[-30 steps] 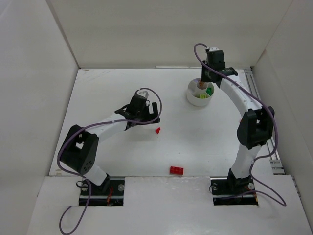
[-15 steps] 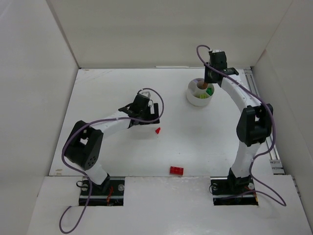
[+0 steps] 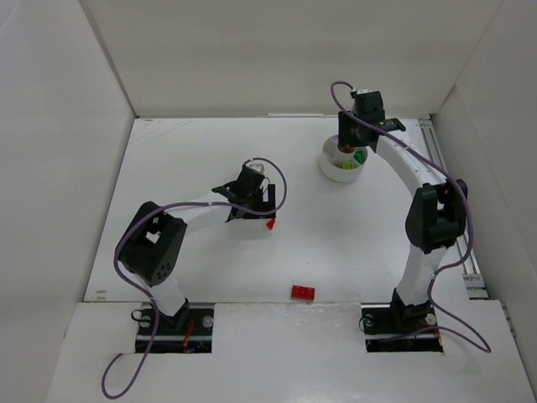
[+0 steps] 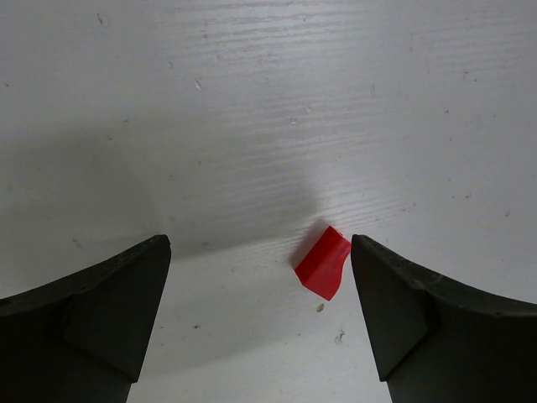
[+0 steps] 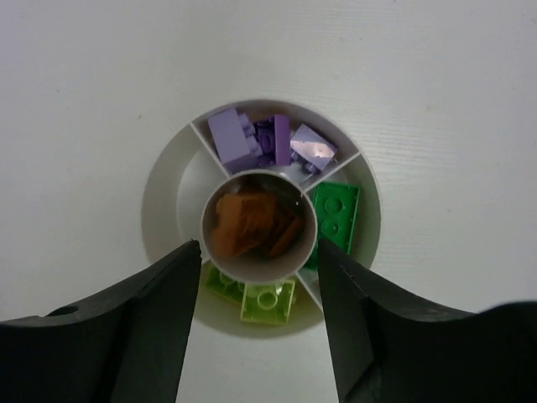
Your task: Sort the legos into containers by color
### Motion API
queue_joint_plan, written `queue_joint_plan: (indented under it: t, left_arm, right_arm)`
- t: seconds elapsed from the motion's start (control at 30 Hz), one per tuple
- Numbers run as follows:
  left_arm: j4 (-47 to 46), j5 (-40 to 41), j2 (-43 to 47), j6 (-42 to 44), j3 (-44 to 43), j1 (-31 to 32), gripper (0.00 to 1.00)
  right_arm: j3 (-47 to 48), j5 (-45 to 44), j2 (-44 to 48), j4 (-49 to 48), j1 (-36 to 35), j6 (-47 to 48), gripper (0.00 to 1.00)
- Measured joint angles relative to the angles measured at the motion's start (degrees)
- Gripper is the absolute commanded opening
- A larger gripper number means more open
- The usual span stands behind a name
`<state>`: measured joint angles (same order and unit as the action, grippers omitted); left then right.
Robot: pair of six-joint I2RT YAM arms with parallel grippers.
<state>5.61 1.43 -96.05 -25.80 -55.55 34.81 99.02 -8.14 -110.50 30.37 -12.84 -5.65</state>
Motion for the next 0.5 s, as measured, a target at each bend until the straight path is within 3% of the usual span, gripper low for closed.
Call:
queue_joint_plan:
  t: [0.1,0.33,0.5]
  left_arm:
    - [-0.02,1.09,0.00,0.02,0.00,1.44,0.84]
    - [-0.22,2.82,-0.96,0.04,-0.11,4.35,0.78]
    - [-0.28,6.14,-1.79,-0.09,-0.20,5.73,0.67]
  right_arm:
    - [-2.91,0.15,4.48,0.63,-0.74,0.02,0.72]
    - [-12.66,-0.04,21.35,0.24,-2.86,-0.85,0.72]
    - [-23.21,-0.04,33.03,0.13,-6.10,-3.43,0.72]
